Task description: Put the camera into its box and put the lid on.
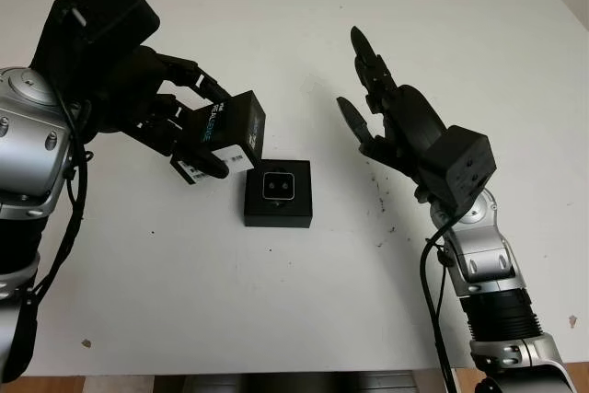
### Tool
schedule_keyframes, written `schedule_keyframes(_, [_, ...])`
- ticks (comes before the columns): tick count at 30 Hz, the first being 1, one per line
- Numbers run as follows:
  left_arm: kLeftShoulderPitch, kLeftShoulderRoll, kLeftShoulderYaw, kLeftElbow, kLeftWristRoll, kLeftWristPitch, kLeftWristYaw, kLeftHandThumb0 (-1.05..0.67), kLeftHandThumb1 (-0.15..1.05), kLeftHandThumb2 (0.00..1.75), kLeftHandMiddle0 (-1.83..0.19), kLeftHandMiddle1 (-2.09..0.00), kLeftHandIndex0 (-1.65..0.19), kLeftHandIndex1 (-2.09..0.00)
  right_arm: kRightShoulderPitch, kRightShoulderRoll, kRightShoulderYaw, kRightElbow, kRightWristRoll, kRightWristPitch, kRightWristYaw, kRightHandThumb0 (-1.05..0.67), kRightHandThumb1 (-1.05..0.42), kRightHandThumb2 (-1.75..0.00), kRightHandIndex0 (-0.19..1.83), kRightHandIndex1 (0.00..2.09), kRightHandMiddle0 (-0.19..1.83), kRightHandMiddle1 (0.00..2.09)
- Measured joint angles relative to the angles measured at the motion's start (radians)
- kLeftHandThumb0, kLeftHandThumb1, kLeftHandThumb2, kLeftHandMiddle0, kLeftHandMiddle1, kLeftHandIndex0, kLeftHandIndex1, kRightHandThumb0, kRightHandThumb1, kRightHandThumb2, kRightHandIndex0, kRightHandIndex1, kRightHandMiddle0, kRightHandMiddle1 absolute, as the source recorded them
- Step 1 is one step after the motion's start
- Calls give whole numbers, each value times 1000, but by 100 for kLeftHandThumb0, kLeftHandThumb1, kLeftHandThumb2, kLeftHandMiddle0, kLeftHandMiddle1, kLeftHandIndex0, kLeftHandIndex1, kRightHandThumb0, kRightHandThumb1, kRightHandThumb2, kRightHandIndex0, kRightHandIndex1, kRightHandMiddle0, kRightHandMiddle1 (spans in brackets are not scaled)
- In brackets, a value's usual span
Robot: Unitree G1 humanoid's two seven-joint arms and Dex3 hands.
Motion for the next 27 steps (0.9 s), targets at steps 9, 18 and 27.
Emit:
schedule_keyframes(9, [47,-72,-10,-22,-8,-81,105,-21,93,6,-32,-153,-34,-144,5,66,-39,2,92,-33,-27,-74,-105,-64,-19,0,-19,0])
schedule_keyframes(18, [56,-97,-41,-25,1,-92,152,-20,94,5,-34,-166,-29,-152,7,74,-49,2,115,-36,-27,-76,-105,-62,-19,0,-19,0])
schedule_keyframes(27, [63,-82,-43,-33,-28,-47,134,-18,94,5,-35,-164,-31,-153,7,76,-51,10,114,-46,-29,-76,-105,-60,-19,0,-19,0])
